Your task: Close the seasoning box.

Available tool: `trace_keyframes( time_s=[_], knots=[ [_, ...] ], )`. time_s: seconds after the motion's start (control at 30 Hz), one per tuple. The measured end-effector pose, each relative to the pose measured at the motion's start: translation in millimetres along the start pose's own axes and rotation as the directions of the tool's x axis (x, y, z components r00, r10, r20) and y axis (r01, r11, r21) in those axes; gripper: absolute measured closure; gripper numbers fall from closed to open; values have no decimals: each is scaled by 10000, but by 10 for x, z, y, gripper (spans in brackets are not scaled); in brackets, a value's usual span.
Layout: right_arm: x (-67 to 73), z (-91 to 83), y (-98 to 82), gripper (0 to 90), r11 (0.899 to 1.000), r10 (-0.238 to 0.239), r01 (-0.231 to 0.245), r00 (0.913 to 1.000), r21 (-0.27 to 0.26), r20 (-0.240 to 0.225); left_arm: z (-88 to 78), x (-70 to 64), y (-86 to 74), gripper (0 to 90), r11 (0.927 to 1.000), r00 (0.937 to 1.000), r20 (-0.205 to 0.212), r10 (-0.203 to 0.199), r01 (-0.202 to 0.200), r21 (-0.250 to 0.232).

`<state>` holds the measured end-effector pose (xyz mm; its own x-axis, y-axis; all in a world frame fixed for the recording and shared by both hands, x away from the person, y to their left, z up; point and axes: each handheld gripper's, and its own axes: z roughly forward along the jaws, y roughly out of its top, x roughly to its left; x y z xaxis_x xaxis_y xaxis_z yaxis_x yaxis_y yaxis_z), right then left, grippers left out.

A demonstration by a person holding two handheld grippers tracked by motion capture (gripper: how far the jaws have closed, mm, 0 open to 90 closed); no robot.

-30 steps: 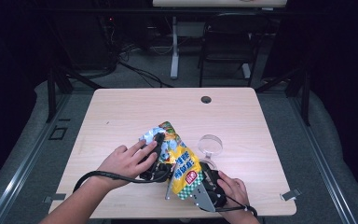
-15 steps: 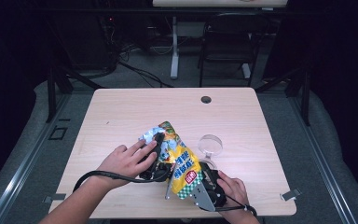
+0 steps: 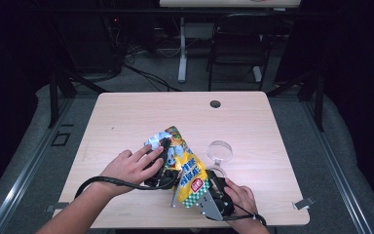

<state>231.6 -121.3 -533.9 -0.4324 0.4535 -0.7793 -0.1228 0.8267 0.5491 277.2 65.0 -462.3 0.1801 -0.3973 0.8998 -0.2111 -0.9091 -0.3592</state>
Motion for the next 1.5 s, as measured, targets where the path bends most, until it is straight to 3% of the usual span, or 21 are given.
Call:
trace_keyframes(
  time_s=[0.1,0.2,0.37,0.43,0.87,1.1,1.13,1.17,1.4,1.43,1.5],
  knots=[
    [0,7,8,706,9999,72,-72,10000,-75,-26,3,-13,-9,603,9998,9998,45,-176,176,71],
    [4,17,17,706,9998,97,-97,9999,-146,-29,-10,-2,-20,604,9999,10000,63,-35,34,97],
    [17,16,25,706,9997,77,-78,10000,-232,-40,-19,-21,-27,604,9999,9999,-24,-145,146,78],
    [3,-3,31,705,10000,-77,77,10000,-24,-39,-18,-6,-24,604,10000,10000,-58,6,-5,74],
    [-2,-7,11,705,9999,102,-102,9999,-50,-22,-1,24,18,607,9999,10000,-28,74,-74,104],
    [-22,-10,-5,705,9995,294,-294,9996,-84,-23,3,68,32,614,9998,9998,-70,184,-183,75],
    [-5,24,-19,705,9965,670,-678,9976,-483,-179,4,70,32,614,9998,9998,-47,193,-192,96],
    [-24,-1,-4,705,9993,362,-363,9993,-106,-63,4,69,33,615,9997,9998,-24,197,-196,114],
    [-26,26,-17,705,9982,583,-586,9981,-125,-220,5,58,38,617,9997,9998,118,168,-170,173],
    [-9,49,-27,705,9954,844,-856,9960,-435,-289,6,60,38,617,9997,9998,127,173,-176,169],
    [-26,21,-15,705,9982,591,-593,9981,-88,-188,12,53,42,618,9998,9999,84,86,-88,155]
  ],
)
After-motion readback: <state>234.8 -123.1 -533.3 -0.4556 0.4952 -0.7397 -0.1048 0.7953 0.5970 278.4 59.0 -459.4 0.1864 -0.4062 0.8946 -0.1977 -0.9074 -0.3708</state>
